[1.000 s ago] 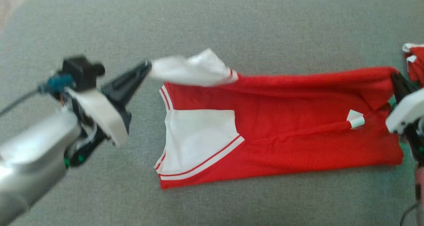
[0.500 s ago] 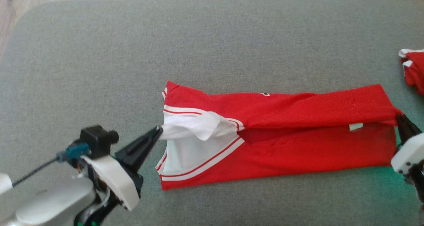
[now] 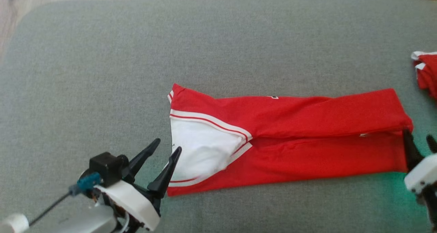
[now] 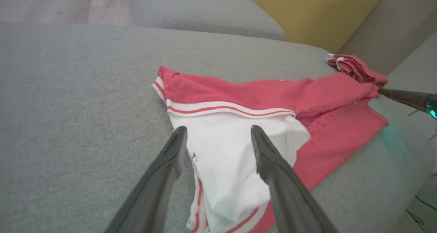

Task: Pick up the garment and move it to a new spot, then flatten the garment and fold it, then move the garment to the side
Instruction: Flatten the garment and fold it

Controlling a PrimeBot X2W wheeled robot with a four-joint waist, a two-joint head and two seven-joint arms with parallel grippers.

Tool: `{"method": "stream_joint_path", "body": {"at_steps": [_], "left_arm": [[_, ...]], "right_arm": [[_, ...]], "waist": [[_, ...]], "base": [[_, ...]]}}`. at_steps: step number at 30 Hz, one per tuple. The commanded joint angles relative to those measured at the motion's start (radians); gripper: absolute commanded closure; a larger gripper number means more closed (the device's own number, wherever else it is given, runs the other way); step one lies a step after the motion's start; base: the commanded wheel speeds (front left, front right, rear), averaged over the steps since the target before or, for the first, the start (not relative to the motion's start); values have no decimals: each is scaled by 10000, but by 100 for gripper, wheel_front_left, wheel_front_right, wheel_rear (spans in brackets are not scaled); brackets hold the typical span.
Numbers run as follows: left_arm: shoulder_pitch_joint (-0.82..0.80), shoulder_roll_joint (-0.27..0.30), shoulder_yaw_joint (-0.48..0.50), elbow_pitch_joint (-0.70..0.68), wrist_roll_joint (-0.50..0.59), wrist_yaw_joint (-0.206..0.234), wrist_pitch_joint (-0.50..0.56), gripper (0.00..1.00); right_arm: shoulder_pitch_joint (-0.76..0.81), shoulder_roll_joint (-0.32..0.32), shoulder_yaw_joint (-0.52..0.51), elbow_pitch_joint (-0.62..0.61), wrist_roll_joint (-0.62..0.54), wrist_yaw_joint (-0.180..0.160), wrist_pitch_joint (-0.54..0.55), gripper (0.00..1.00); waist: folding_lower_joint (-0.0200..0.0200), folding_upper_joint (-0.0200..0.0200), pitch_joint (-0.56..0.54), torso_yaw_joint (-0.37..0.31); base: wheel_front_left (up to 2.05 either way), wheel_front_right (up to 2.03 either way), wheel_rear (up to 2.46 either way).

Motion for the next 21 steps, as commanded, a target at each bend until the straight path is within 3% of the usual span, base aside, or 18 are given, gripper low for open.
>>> {"method": "stream_joint_path", "body": {"at_steps": [1,6,11,16,21], "left_arm": [[-35,197,600,-144,106,126,-164,0],[1445,-793,2636,-310,1526,963,-227,0],[3205,-1986,4454,-444,3336,1492,-230,0],[4184,-2986,5528,-597,5173,1580,-232,0],[4630,-3653,6078,-652,6488,1273,-232,0]], "right_arm": [[131,-77,112,-403,-77,65,-113,0],[637,302,-50,-834,-41,65,-404,0],[901,592,-284,-1262,181,65,-504,0],[502,741,-799,-900,105,65,-537,0],[-354,789,-1650,284,-301,65,-475,0]], "waist": [[0,-1,-112,-46],[0,-1,-518,-107],[0,-1,-951,10],[0,-1,-1115,452],[0,-1,-1078,1029]], "base": [[0,0,0],[0,0,0],[0,0,0],[0,0,0],[0,0,0]]}}
